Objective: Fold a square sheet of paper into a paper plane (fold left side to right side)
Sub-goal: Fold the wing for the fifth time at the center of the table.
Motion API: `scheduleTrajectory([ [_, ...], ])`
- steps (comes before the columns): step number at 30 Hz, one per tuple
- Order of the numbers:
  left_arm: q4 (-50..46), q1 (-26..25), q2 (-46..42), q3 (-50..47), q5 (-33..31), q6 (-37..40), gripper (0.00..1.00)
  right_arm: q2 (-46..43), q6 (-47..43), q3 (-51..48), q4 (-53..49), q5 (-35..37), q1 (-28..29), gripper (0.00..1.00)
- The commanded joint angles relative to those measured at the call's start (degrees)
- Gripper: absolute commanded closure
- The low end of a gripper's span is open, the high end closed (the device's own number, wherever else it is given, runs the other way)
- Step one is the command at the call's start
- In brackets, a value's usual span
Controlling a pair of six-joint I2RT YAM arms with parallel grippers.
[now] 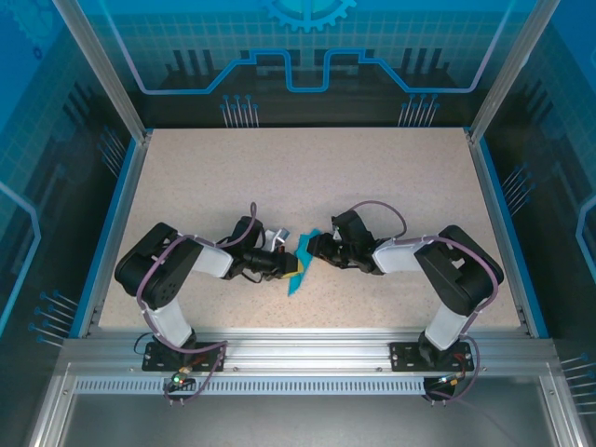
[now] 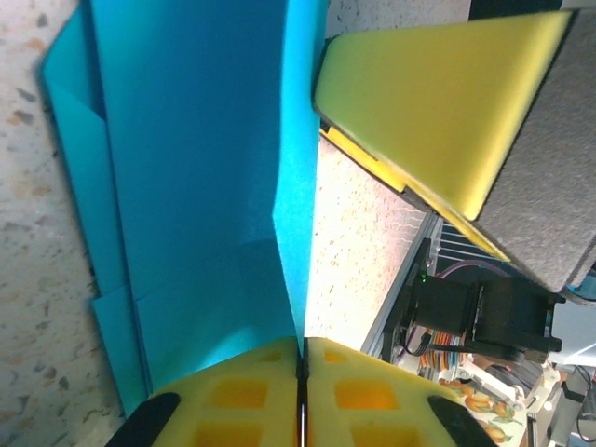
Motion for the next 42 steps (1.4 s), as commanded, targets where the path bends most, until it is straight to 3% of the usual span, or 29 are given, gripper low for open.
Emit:
scheduleTrajectory([
  [1, -3.3, 1.1, -2.6, 1.1, 0.2, 2.5, 0.83, 2.8, 0.5, 0.2, -1.3, 1.4, 1.3, 0.58],
  [9, -8.1, 3.0, -6.3, 2.1, 0.2, 4.3, 0.68, 3.6, 0.7, 0.2, -0.5, 0.8, 1.3, 0.58],
  [16, -11.3, 3.4, -4.0, 5.6, -0.2, 6.3, 0.56, 3.4, 0.5, -0.1, -0.4, 0.8, 1.3, 0.58],
  [36, -14.6, 3.4, 1.1, 9.4, -1.6, 9.4, 0.57, 3.6, 0.0, 0.8, -1.6, 0.6, 1.4, 0.58],
  [40, -13.6, 3.4, 2.6, 10.1, -1.2, 9.3, 0.64, 3.6, -0.1, 0.9, -1.6, 0.5, 1.6, 0.58],
  [42, -13.5, 3.4, 3.5, 10.6, -1.2, 9.6, 0.72, 3.6, -0.3, 1.2, -1.8, 0.5, 1.7, 0.58],
])
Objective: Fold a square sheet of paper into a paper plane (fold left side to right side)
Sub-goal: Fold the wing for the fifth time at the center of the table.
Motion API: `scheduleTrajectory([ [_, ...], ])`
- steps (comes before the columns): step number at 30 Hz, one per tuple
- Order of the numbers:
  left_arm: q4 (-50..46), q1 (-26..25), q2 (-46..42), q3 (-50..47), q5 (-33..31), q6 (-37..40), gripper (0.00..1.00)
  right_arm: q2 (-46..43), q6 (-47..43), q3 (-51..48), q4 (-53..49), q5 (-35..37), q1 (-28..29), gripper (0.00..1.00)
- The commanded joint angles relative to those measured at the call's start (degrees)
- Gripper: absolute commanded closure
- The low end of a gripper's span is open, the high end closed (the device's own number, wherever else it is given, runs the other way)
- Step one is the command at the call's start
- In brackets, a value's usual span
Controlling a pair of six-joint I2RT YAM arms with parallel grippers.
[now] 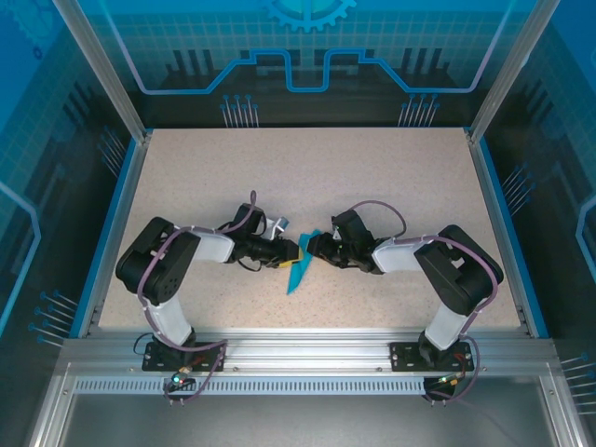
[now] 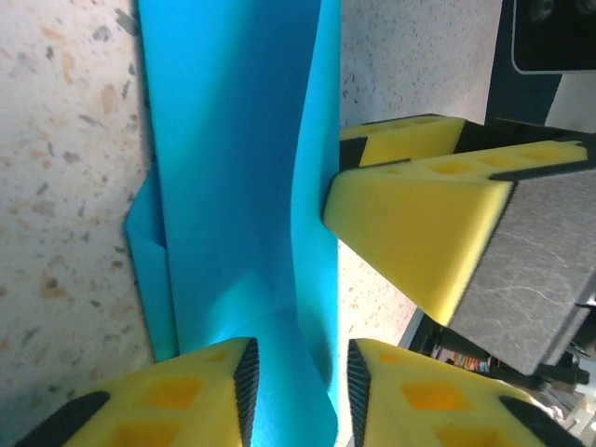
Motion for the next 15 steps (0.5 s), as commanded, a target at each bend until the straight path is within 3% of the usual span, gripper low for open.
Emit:
scheduleTrajectory([
  [1, 0.4, 0.5, 1.7, 1.8, 0.4, 1.5, 0.76, 3.4, -0.4, 0.7, -1.1, 0.5, 1.7, 0.58],
  [6, 0.4, 0.6, 1.6, 2.5, -0.3, 2.9, 0.98, 1.8, -1.4, 0.7, -1.5, 0.6, 1.6, 0.57],
  [15, -0.4, 1.5, 2.9, 2.9, -0.4, 4.3, 1.0, -5.3, -3.8, -0.3, -2.6, 0.2, -1.4, 0.47],
])
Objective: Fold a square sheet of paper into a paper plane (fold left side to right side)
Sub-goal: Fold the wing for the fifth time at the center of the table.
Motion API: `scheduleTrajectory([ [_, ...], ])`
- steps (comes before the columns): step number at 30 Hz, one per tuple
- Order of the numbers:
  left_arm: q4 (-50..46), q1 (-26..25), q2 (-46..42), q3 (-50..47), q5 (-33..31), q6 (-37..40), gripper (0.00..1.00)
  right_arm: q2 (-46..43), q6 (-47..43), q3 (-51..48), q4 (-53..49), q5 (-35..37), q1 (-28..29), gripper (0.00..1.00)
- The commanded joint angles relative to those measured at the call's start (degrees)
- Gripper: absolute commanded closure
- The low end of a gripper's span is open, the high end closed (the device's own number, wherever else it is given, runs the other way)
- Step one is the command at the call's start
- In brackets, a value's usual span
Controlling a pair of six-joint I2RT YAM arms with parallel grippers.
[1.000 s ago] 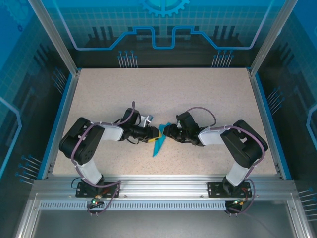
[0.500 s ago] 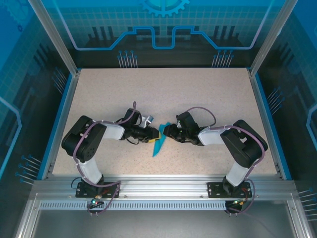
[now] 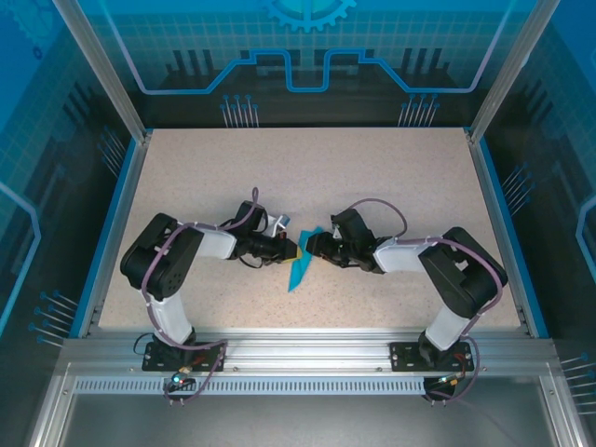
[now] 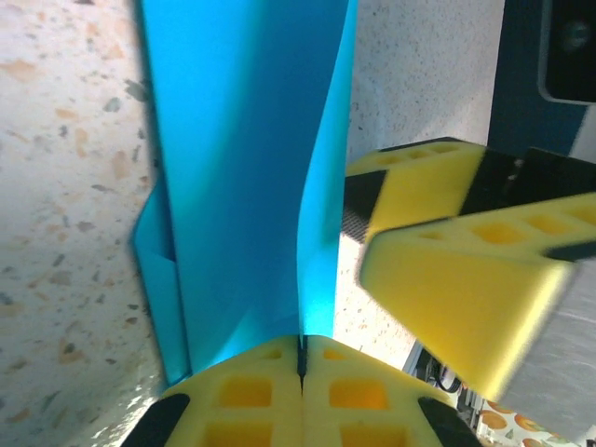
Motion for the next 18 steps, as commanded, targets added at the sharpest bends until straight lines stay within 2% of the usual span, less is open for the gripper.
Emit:
scheduleTrajectory([
  [1, -0.3, 1.0, 0.9, 0.9, -0.1, 2.4, 1.0, -3.1, -1.2, -0.6, -0.3, 0.0, -1.4, 0.46],
  [9, -0.2, 1.2, 1.0, 1.2, 0.2, 2.5, 1.0, -1.7, -0.3, 1.2, -0.5, 0.1, -2.5, 0.33],
  [18, -0.1, 1.6, 1.2, 1.6, 0.0, 2.4, 1.0, 2.5, -0.4, 4.8, -0.7, -0.9, -3.0, 0.32],
])
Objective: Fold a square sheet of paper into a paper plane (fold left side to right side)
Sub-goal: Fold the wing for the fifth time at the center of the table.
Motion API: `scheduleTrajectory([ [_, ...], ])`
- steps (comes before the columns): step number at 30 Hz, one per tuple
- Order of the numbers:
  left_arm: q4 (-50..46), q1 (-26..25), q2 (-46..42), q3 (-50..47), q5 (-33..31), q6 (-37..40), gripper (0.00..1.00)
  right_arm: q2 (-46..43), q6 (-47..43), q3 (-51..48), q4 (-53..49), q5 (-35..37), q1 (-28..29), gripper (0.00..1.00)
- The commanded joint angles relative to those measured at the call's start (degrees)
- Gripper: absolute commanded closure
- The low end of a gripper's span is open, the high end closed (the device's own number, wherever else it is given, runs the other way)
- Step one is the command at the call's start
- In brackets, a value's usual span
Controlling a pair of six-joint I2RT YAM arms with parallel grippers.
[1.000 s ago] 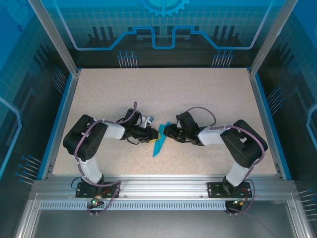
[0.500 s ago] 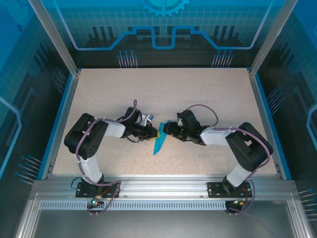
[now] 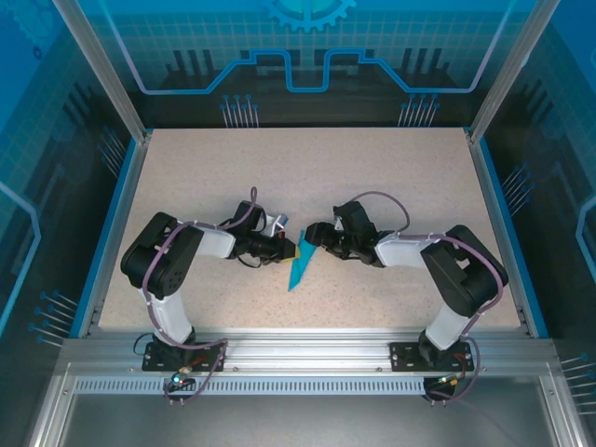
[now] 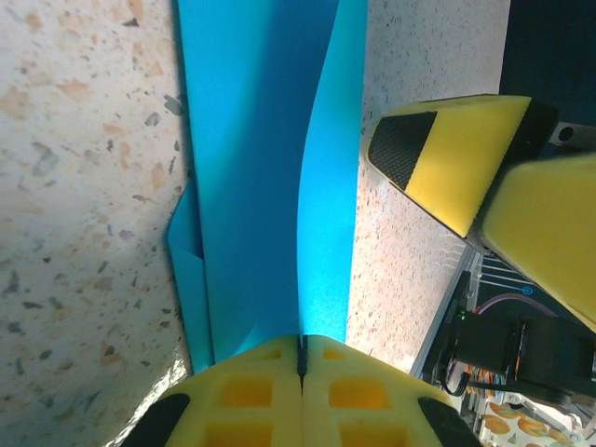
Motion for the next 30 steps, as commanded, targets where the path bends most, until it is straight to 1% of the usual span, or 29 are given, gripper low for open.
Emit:
scheduleTrajectory([
  [1, 0.0, 0.9, 0.8, 1.5, 0.0, 1.4, 1.0, 1.7, -0.2, 2.3, -0.7, -0.5, -0.8, 0.32],
  [10, 0.4, 1.4, 0.8, 1.3, -0.1, 1.2, 1.0, 4.3, -0.4, 4.4, -0.6, -1.3, -0.8, 0.32],
  [12, 0.5, 1.5, 0.8, 1.2, -0.3, 1.1, 1.0, 4.5, -0.4, 4.5, -2.4, -1.1, -0.8, 0.32],
  [17, 0.8, 1.7, 0.9, 1.1, -0.4, 0.9, 1.0, 4.8, -0.3, 4.5, -2.8, -0.9, -0.9, 0.32],
  [30, 0.9, 1.7, 1.2, 1.2, -0.1, 0.9, 1.0, 5.3, -0.8, 5.2, -1.5, -2.0, -0.9, 0.32],
])
